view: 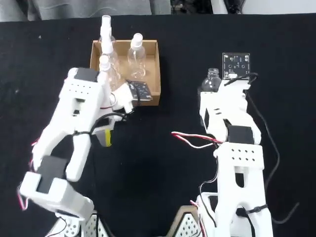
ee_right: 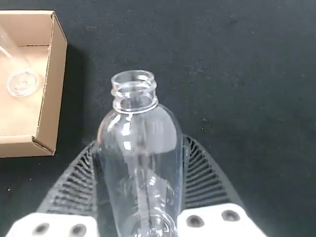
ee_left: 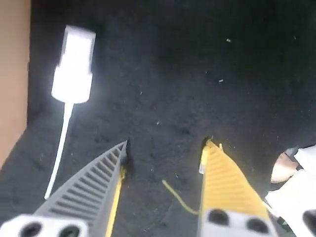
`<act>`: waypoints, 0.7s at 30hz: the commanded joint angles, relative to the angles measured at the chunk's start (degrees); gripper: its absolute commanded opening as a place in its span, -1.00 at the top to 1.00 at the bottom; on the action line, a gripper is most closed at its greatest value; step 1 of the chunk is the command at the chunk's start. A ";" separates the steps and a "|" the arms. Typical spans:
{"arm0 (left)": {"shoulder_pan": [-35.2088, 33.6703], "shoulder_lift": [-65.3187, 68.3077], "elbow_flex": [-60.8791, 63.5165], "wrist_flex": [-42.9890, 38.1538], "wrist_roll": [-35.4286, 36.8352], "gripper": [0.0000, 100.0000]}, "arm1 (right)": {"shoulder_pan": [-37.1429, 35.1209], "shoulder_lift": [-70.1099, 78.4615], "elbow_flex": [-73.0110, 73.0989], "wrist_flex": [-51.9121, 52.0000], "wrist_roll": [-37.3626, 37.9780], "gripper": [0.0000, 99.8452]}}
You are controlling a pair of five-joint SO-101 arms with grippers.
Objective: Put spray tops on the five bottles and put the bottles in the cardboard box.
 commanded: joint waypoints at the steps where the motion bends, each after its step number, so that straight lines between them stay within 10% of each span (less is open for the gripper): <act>1: 1.80 2.55 -6.11 0.26 -0.53 0.55 | 0.97 -1.98 -0.40 -1.58 0.18 0.97; 21: 1.98 25.23 -27.82 -1.14 -3.08 0.55 | 0.88 -1.98 -0.66 -1.58 0.18 0.97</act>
